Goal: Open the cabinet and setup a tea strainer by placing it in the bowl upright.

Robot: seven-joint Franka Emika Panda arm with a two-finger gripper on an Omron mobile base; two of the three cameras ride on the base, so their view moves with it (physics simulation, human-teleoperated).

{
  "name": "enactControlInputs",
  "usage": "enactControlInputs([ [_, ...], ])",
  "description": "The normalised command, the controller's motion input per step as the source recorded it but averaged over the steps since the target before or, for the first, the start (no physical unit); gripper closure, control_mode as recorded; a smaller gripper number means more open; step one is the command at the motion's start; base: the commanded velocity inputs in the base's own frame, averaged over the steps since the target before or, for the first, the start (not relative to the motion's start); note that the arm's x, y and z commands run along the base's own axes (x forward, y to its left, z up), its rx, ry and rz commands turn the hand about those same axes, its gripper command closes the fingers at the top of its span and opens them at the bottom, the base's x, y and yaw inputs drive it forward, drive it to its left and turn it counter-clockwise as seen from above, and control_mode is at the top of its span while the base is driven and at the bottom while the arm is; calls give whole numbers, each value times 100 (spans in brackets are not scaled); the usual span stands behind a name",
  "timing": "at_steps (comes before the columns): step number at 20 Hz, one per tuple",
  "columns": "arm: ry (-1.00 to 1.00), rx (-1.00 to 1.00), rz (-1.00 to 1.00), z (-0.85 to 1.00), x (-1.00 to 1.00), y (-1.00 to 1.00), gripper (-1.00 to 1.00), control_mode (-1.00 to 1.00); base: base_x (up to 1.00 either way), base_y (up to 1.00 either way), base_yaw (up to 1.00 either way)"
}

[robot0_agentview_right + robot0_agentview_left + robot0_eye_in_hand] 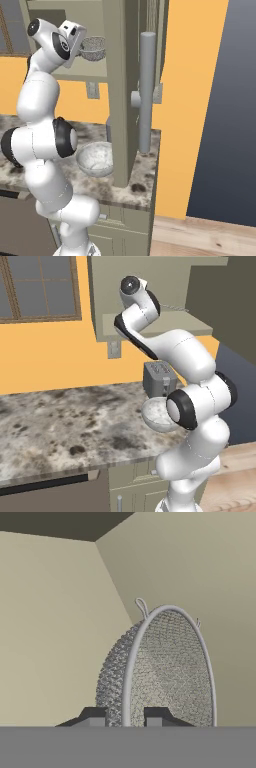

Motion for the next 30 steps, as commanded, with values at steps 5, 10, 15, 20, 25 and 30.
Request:
enactControlInputs([
  [5,0,0,-1,0,-18,0,100,-100,0,0,0],
  [10,0,-5,-3,0,-59,1,100,-100,0,0,0],
  [15,0,-6,-5,0,-85,1,100,-100,0,0,0],
  [20,0,-1,-9,2,-100,0,100,-100,0,0,0],
  [25,0,0,-14,8,-100,0,100,-100,0,0,0],
  [30,0,0,-12,0,-100,0,100,-100,0,0,0],
])
